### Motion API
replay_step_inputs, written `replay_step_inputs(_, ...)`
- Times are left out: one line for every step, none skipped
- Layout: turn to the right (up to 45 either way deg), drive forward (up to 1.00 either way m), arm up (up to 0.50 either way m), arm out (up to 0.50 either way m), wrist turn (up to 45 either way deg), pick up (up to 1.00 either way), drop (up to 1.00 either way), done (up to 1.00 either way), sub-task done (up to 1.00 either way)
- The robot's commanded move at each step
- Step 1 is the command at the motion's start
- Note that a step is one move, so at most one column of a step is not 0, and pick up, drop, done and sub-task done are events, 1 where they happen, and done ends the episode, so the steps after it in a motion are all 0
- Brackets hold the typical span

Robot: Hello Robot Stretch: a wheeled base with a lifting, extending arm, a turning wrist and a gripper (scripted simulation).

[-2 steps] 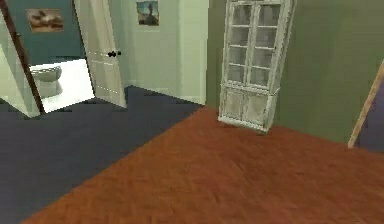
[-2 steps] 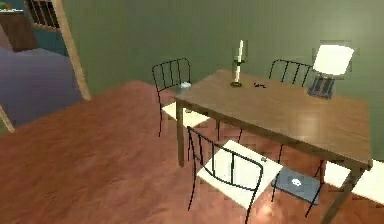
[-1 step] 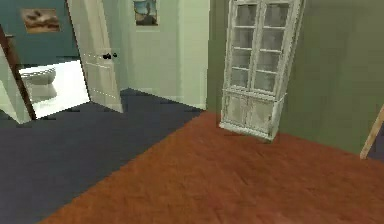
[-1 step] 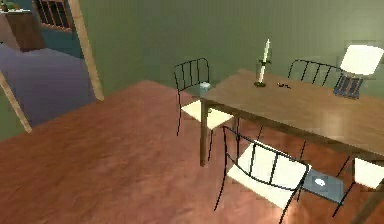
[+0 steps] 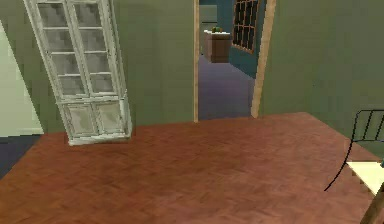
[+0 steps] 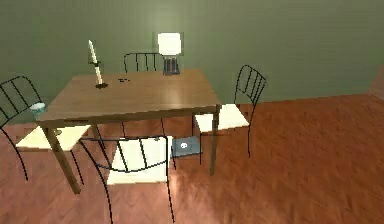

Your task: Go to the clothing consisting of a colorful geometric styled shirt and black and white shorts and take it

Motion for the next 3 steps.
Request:
replay_step_inputs(9.0, 0.00, 0.00, 0.00, 0.0, 0.00, 0.00, 0.00, 0.00)
replay_step_inputs(0.0, 1.00, 0.00, 0.00, 0.0, 0.00, 0.00, 0.00, 0.00)
replay_step_inputs(0.0, 1.00, 0.00, 0.00, 0.0, 0.00, 0.00, 0.00, 0.00)
